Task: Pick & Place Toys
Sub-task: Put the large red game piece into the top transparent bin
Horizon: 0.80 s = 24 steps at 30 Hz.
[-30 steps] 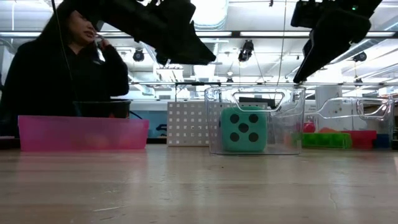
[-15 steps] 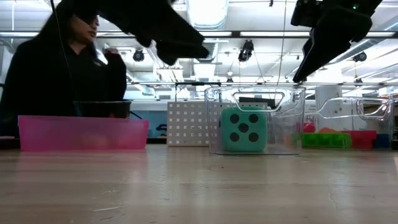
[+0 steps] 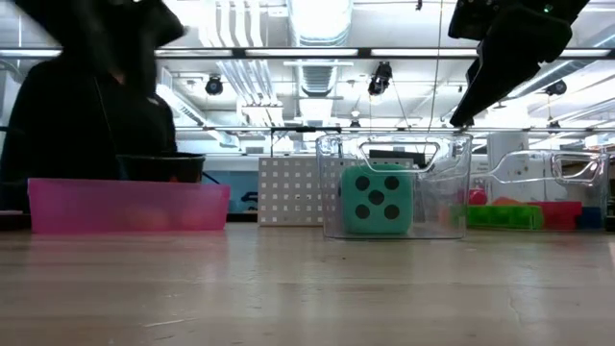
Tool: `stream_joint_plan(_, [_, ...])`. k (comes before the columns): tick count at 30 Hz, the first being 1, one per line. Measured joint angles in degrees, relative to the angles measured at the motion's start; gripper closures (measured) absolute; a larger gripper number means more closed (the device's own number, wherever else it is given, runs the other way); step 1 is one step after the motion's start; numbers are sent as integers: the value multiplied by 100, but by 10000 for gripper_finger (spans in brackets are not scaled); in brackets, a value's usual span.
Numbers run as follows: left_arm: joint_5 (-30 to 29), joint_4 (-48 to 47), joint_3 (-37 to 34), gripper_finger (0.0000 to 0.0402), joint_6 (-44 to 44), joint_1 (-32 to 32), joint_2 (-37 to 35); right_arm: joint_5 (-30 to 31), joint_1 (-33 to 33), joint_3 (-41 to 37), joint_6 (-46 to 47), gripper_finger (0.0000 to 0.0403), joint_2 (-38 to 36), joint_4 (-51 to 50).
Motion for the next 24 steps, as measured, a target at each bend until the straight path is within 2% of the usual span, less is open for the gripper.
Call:
stream_joint_plan(4, [345, -635, -105, 147, -627, -347, 0, 0, 2, 0, 62, 43, 0, 36])
stream_joint_plan(9, [890, -678, -580, 110, -582, -869, 15, -4, 13, -2, 151, 43, 0, 48])
stream_joint_plan(16, [1186, -700, -1201, 103, -462, -1431, 33, -4, 13, -23, 151, 43, 0, 62])
stream_joint_plan(21, [1550, -679, -1263, 103, -427, -1502, 33, -4, 13, -40, 149, 43, 0, 66])
stream_joint_plan(24, [1574, -675, -1275, 103, -405, -1519, 33, -4, 11, -42, 149, 43, 0, 66])
